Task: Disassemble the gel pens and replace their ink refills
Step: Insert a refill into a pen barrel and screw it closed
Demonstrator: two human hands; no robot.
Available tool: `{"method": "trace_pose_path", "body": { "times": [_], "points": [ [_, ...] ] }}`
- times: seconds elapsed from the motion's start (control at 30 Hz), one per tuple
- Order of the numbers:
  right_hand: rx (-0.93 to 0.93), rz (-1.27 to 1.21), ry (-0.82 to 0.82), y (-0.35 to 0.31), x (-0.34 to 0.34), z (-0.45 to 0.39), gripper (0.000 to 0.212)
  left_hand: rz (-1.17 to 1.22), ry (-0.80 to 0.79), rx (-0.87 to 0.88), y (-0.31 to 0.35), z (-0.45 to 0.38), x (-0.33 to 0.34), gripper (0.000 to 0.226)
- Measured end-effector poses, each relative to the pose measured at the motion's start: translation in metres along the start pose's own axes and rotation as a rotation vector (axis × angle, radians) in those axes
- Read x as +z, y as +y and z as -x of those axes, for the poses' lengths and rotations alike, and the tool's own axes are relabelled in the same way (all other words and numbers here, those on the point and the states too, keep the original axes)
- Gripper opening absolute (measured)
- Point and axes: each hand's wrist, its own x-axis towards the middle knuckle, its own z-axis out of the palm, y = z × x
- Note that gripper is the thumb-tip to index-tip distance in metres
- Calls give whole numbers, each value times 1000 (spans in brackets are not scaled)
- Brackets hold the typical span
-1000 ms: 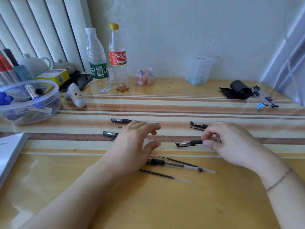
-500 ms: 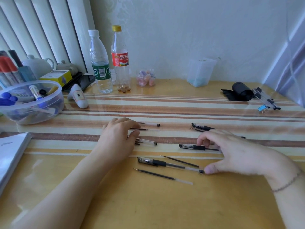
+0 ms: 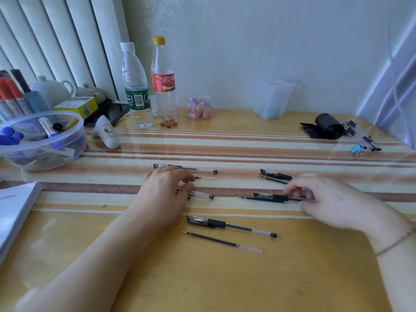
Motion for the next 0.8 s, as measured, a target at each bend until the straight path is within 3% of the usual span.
{"method": "trace_pose_path", "body": {
  "times": [0.07, 0.23, 0.37, 0.67, 0.73, 0.8],
  "points": [
    [6, -60, 40, 0, -2, 0, 29, 7, 0, 5, 0, 0, 0, 18],
    [145, -189, 469, 17, 2, -14, 11, 32, 33, 15, 0, 0, 1, 19],
    [260, -96, 430, 35, 15, -25, 14, 82, 100, 38, 2, -1, 0, 17],
    [288, 9, 441, 22, 16, -27, 7, 19, 104, 114, 7, 3, -2, 16],
    [270, 46, 538, 11, 11, -24, 6, -89, 175, 133, 9, 5, -6, 18],
    [139, 107, 695, -7, 7, -19, 8, -143, 217, 174, 15, 7, -8, 28]
  ]
}}
